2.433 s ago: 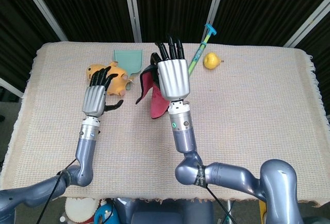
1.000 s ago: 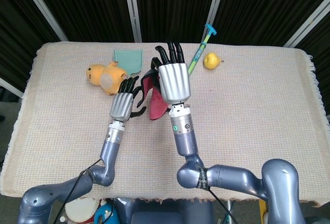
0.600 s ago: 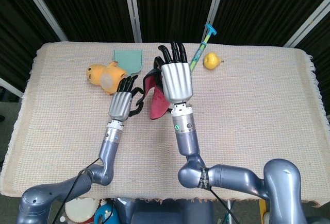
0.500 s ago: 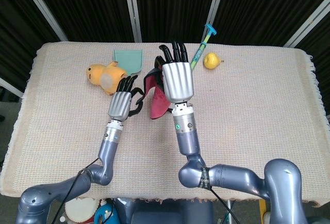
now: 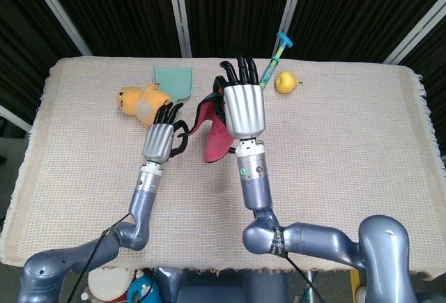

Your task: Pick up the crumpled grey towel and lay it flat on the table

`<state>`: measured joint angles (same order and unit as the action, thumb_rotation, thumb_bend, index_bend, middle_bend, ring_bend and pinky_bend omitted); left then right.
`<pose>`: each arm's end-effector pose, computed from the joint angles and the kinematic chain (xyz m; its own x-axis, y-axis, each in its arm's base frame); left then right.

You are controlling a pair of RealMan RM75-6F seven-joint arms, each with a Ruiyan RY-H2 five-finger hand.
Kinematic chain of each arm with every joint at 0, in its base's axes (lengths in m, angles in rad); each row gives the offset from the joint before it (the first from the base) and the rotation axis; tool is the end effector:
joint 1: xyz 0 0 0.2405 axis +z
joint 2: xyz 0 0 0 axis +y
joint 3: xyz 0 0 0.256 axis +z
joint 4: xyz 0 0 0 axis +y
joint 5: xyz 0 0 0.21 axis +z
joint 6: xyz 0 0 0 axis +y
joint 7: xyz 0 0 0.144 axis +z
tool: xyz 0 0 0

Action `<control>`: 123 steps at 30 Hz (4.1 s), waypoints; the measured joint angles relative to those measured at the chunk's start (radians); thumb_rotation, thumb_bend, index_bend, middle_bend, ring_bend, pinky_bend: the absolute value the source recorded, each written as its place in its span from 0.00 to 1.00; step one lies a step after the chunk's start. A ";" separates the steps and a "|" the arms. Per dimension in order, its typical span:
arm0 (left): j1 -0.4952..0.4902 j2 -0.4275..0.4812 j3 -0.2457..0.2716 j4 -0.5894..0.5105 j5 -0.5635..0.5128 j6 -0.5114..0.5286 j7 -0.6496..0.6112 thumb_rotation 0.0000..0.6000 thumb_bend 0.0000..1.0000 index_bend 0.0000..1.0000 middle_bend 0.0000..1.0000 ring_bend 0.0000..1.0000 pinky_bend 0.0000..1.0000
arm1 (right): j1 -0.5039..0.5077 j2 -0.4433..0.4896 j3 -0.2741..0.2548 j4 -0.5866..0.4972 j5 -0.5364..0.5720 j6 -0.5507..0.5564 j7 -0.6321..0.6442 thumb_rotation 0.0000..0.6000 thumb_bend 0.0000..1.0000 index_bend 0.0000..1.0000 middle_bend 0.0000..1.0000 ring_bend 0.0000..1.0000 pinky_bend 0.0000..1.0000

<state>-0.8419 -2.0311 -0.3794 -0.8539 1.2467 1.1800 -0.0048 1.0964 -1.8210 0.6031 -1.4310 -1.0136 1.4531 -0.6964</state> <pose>-0.1074 0.3918 -0.0658 0.0859 -0.0284 0.9959 0.9558 -0.2796 -0.0904 0.0487 -0.3899 0.0466 0.1330 0.3604 0.9233 -0.9266 -0.2854 0.2449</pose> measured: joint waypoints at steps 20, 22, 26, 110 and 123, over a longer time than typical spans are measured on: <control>-0.002 0.061 -0.025 -0.093 0.006 0.029 0.006 1.00 0.51 0.57 0.10 0.00 0.02 | -0.060 0.037 -0.037 -0.026 0.013 0.018 0.000 1.00 0.51 0.63 0.29 0.10 0.12; -0.002 0.078 -0.034 -0.131 0.003 0.033 0.016 1.00 0.51 0.57 0.10 0.00 0.02 | -0.072 0.043 -0.040 -0.031 0.020 0.019 0.002 1.00 0.51 0.63 0.29 0.10 0.12; -0.002 0.128 -0.047 -0.224 0.003 0.045 0.066 1.00 0.51 0.57 0.10 0.00 0.02 | -0.098 0.061 -0.051 -0.043 0.032 0.016 0.011 1.00 0.51 0.63 0.29 0.10 0.12; 0.194 0.224 0.279 -0.740 0.140 0.235 0.436 1.00 0.51 0.58 0.11 0.00 0.02 | -0.621 0.221 -0.512 -0.248 -0.289 0.068 0.289 1.00 0.51 0.64 0.29 0.10 0.12; 0.246 0.232 0.321 -0.736 0.189 0.221 0.416 1.00 0.51 0.58 0.11 0.00 0.02 | -0.664 0.202 -0.541 -0.249 -0.329 0.039 0.274 1.00 0.51 0.64 0.29 0.10 0.12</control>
<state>-0.5956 -1.7989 -0.0580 -1.5902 1.4359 1.4011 0.4109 0.4326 -1.6189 0.0624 -1.6802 -1.3424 1.4925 -0.4227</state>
